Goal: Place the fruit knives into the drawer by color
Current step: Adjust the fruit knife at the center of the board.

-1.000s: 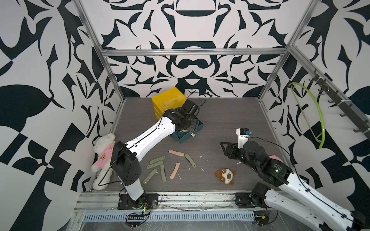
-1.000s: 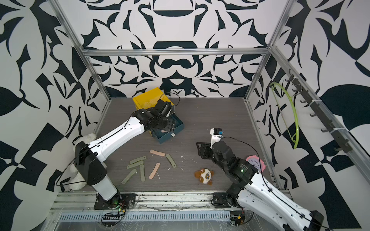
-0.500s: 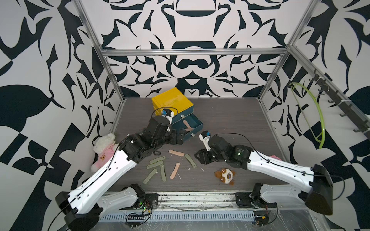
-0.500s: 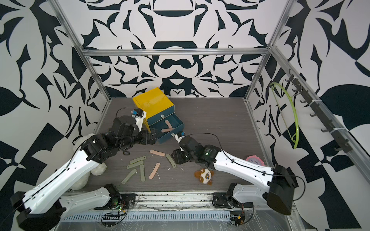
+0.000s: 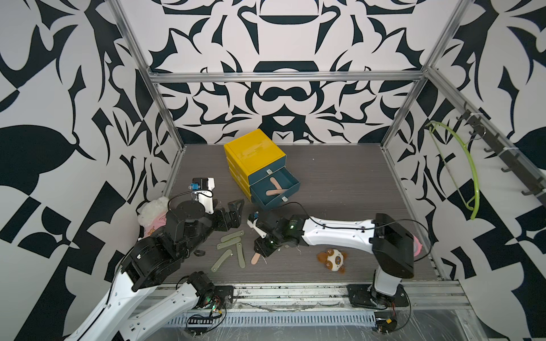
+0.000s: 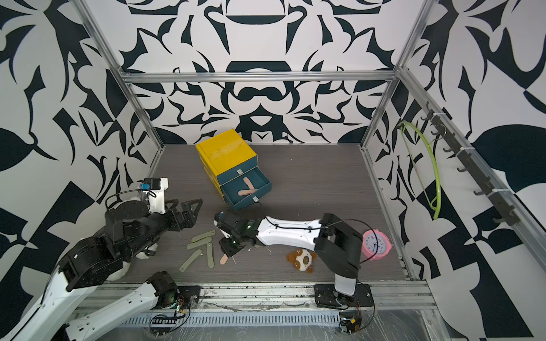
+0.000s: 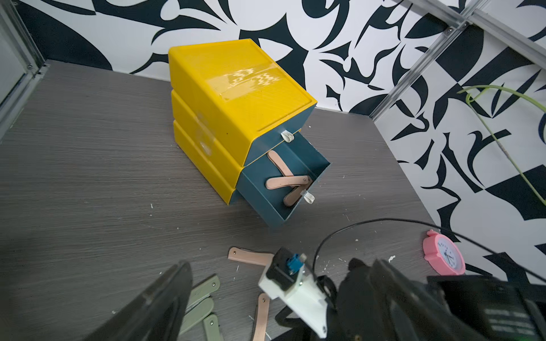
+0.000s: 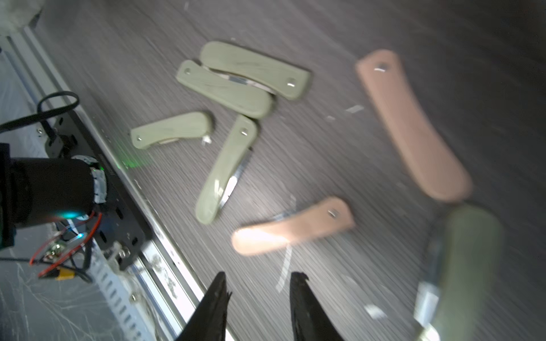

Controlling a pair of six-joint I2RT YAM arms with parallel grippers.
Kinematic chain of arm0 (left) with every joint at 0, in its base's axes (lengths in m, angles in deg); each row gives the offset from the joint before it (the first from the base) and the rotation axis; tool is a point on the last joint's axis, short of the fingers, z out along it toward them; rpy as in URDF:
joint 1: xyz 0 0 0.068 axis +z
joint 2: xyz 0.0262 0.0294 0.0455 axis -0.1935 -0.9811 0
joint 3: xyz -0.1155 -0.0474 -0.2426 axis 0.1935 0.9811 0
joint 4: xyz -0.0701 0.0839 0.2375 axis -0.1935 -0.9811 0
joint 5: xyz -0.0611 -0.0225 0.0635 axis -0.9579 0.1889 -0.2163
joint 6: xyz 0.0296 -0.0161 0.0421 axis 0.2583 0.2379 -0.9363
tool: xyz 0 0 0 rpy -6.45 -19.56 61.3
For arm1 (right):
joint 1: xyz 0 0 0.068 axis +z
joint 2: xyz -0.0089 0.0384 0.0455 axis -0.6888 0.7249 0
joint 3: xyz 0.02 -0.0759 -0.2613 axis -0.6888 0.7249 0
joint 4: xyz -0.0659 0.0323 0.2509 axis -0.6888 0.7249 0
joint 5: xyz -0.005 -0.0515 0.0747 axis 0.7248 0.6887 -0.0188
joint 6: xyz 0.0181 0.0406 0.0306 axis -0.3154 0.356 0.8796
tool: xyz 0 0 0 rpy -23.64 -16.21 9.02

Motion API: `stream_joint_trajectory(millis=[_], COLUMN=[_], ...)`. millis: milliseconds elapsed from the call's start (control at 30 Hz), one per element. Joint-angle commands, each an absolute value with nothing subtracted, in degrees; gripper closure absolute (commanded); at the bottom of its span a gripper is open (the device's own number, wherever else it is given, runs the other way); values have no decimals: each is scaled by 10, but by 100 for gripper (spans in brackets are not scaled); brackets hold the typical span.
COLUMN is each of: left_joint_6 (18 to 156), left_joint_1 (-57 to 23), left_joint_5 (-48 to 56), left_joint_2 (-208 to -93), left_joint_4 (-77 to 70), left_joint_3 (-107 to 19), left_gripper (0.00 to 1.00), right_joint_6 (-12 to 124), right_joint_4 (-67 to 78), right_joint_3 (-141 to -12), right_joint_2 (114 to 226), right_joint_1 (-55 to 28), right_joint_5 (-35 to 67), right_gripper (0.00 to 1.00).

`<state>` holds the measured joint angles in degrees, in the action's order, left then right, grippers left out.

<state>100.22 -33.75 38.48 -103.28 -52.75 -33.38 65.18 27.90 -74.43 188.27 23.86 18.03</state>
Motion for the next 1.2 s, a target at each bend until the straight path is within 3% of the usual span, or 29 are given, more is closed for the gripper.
stream_joint_trajectory(millis=[0, 300, 800, 1033, 1167], left_joint_6=[1006, 1006, 993, 997, 998], left_joint_1=[-338, -338, -338, -338, -338], left_joint_5=[398, 408, 405, 405, 416], left_joint_2=[-1023, -1006, -1021, -1020, -1015], left_joint_4=[-558, -570, -557, -562, -565], left_joint_3=[-328, -317, -300, -292, -289], left_gripper=[1, 1, 1, 1, 1], right_joint_6=[625, 633, 637, 610, 577], right_joint_4=[269, 302, 357, 405, 491], right_joint_3=[-805, -829, -729, -765, -809], right_joint_2=[1924, 1994, 1895, 1850, 1886], right_joint_1=[241, 242, 242, 245, 244], right_joint_5=[147, 98, 148, 164, 192], right_gripper=[69, 71, 70, 55, 53])
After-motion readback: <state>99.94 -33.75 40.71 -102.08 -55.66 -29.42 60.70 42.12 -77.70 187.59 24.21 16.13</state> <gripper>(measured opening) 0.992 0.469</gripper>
